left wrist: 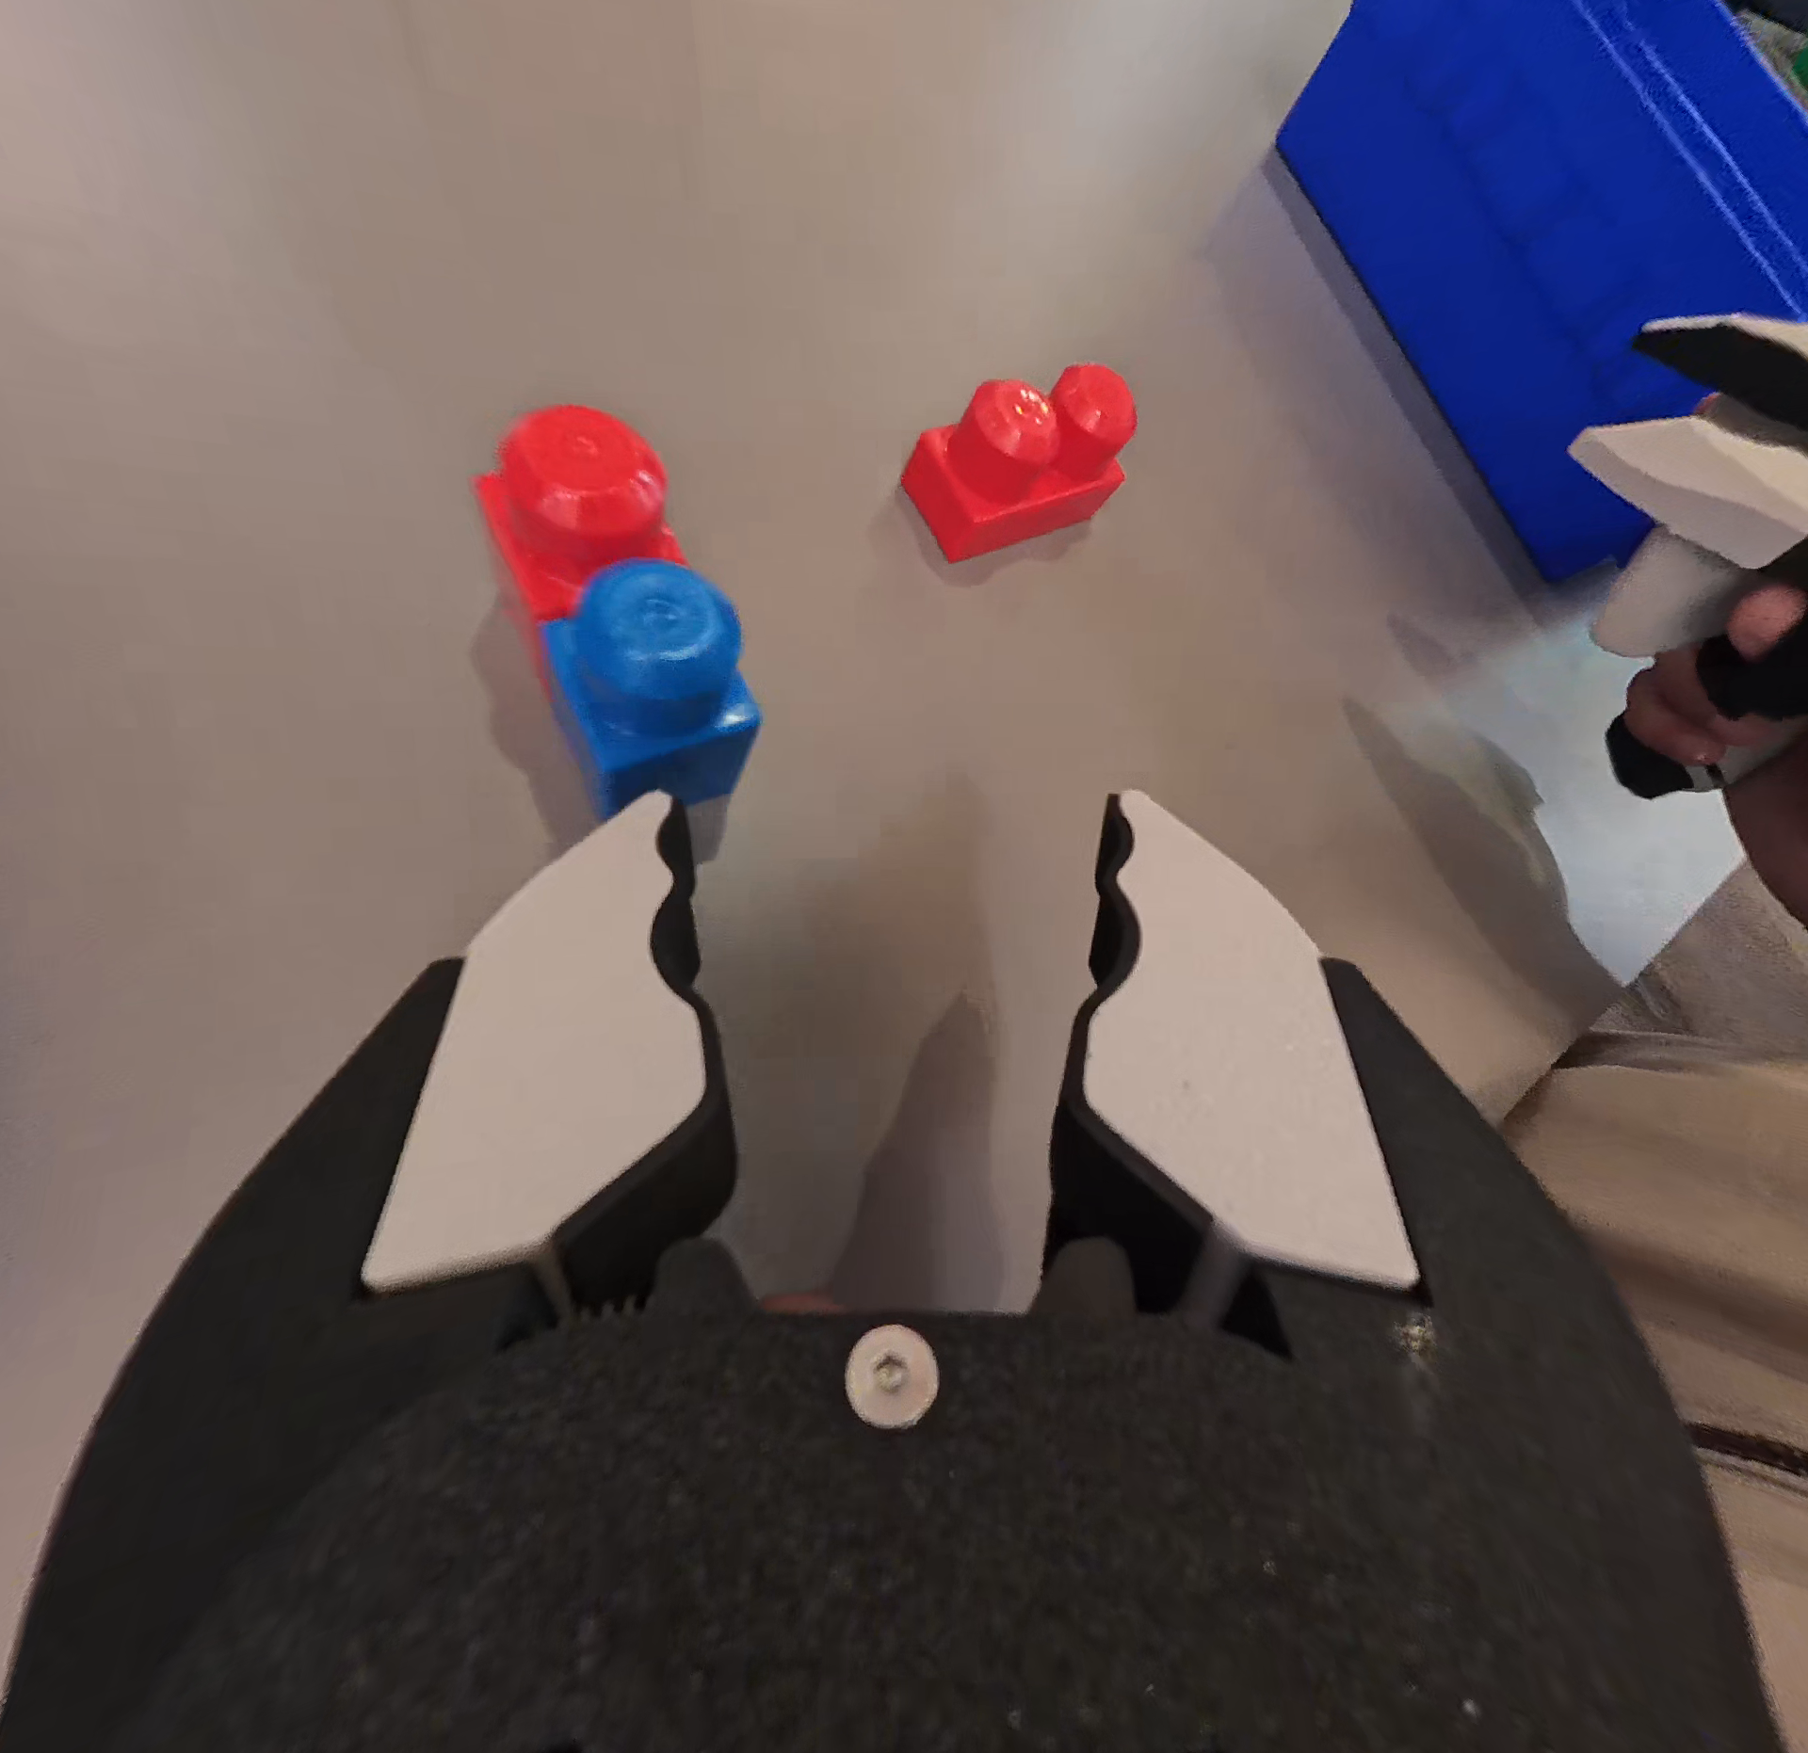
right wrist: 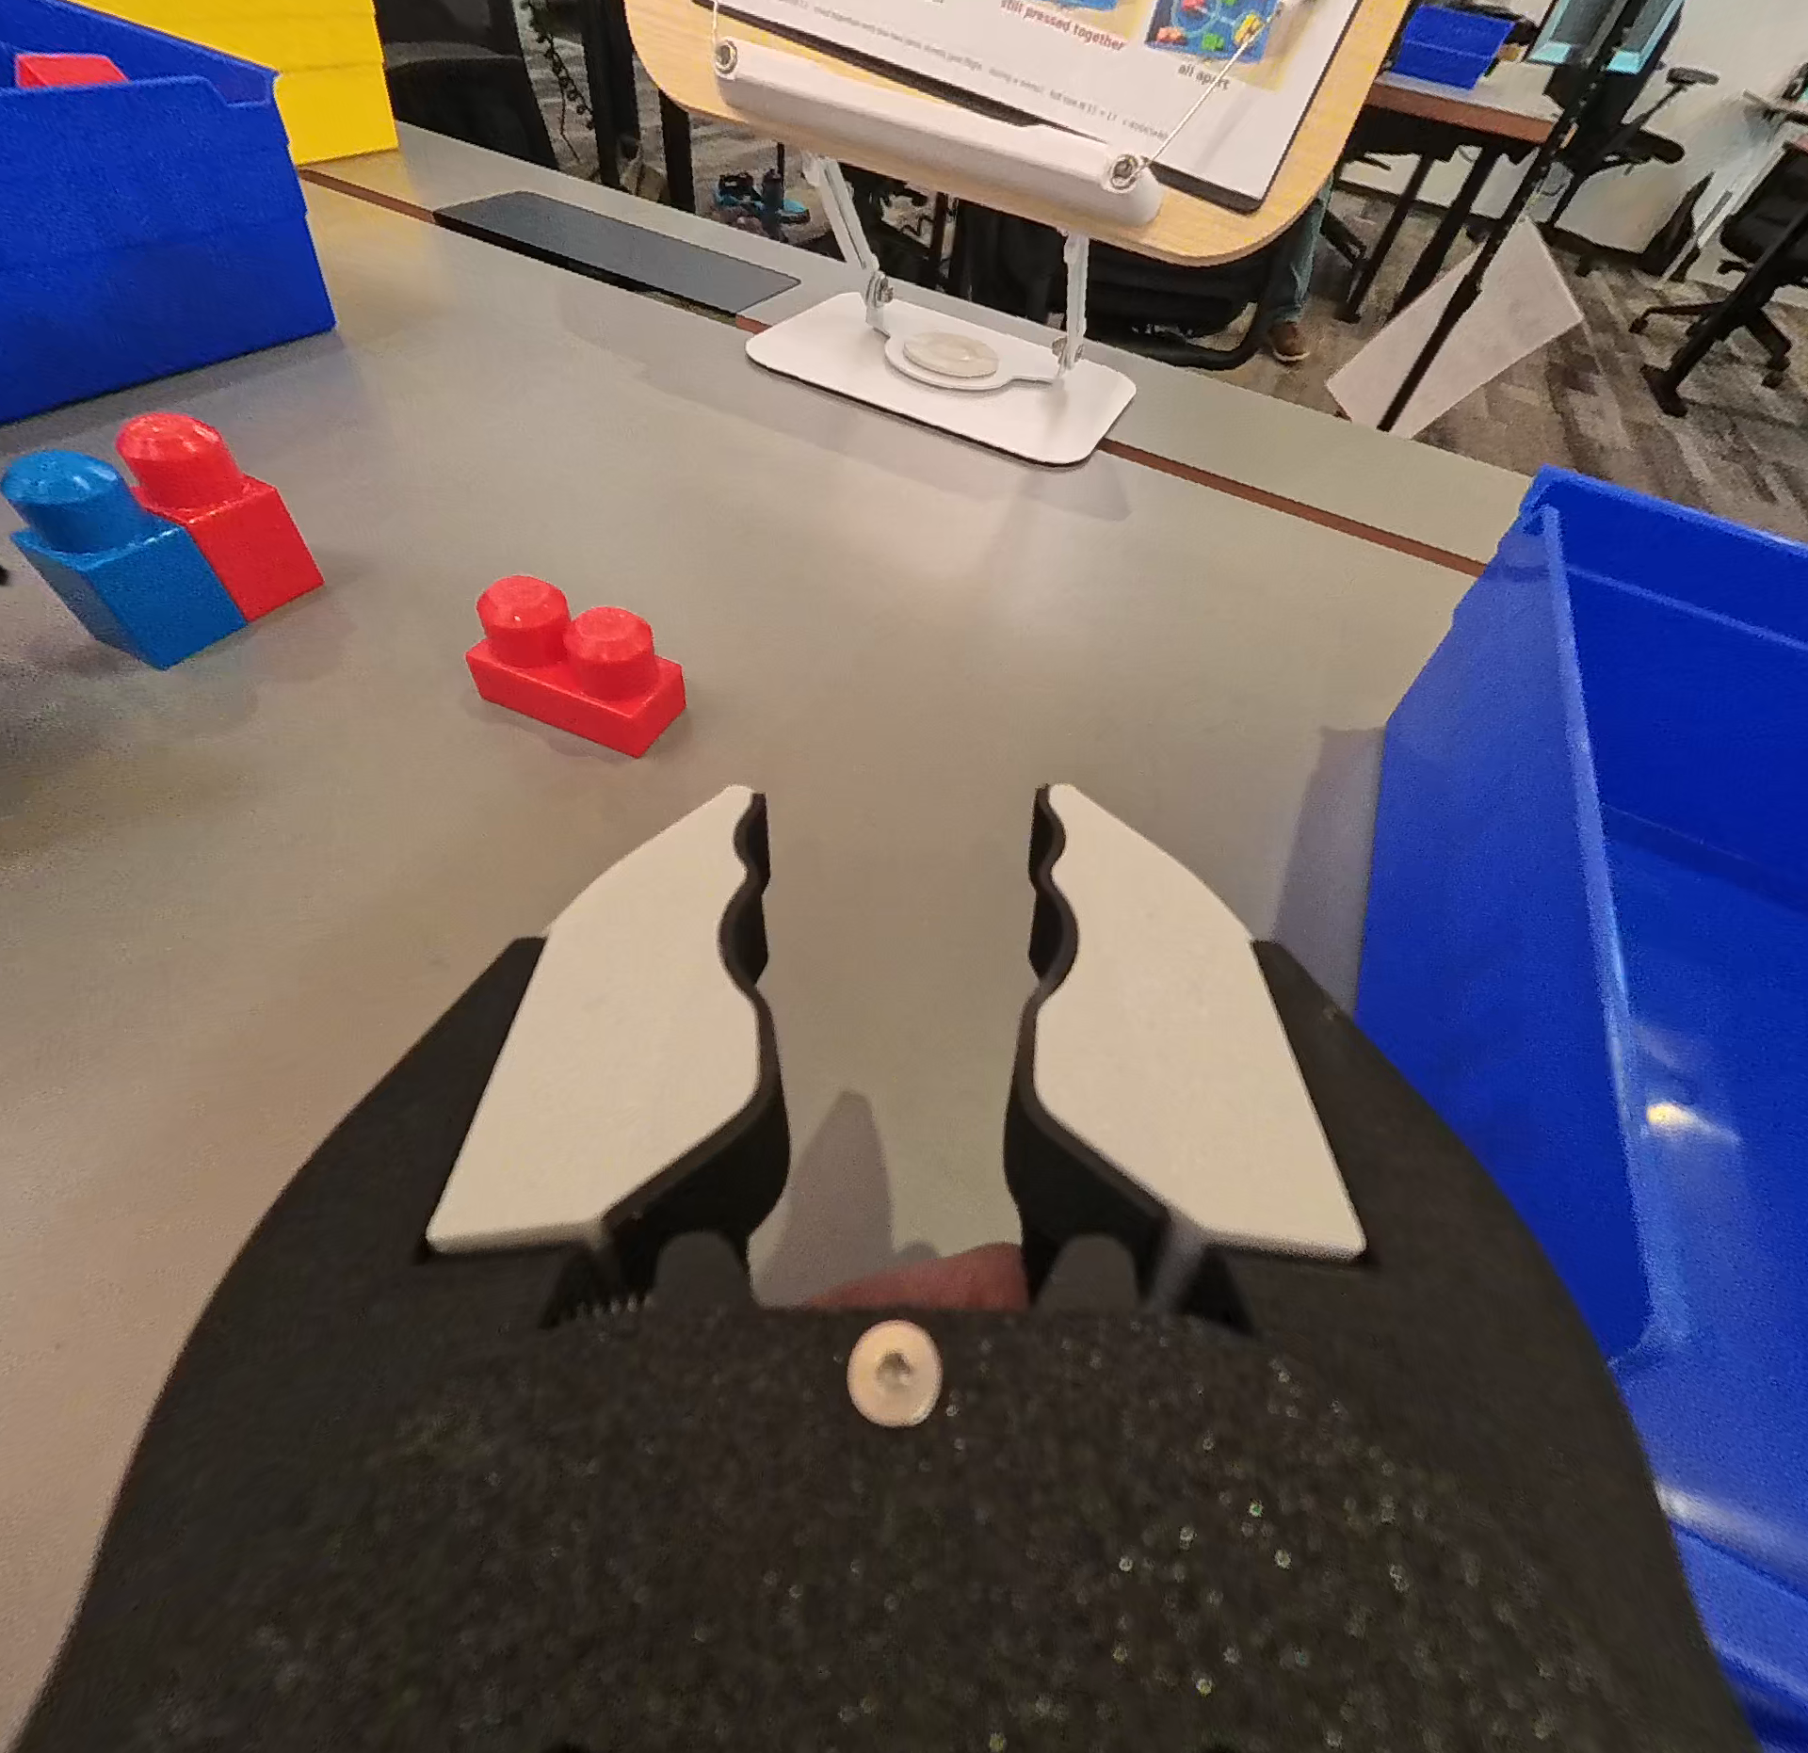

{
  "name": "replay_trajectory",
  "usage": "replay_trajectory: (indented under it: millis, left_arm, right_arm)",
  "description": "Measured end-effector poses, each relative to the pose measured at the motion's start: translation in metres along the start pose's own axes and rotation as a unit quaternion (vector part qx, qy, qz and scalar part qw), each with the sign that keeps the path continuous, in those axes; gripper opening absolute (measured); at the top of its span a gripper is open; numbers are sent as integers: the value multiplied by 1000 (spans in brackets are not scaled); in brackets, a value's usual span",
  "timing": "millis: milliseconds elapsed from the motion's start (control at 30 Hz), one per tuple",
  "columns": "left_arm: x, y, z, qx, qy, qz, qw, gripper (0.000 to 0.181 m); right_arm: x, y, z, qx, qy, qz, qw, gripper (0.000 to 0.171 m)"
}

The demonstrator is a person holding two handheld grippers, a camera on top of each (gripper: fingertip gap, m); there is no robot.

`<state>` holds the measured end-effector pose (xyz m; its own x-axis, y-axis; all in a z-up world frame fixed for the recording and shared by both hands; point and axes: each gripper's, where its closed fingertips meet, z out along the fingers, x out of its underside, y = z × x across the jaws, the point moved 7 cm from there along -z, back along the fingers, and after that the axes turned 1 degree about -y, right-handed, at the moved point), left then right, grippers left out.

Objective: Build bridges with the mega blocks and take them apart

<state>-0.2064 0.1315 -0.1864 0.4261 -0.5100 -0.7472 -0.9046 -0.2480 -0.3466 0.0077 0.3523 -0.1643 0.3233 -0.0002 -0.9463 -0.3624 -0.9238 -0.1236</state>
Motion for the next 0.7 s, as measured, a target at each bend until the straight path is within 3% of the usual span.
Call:
replay_trajectory:
  millis: [100, 267, 500, 700]
  left_arm:
    - [-6, 15, -9, -16, -30, 3, 999, 79]
    - [-17, 36, 6, -4, -38, -3, 999, 84]
    - [-14, 37, 32, -11, 14, 10, 1000, 91]
    - [-13, 30, 33, -6, 14, 4, 1000, 90]
  right_arm:
    - [1, -1, 0, 0, 1, 3, 1000, 51]
    - [-1, 1, -2, 2, 2, -6, 1000, 51]
    - [-1, -3, -6, 14, 4, -3, 1000, 51]
    - [-2, -3, -7, 18, 7, -6, 1000, 51]
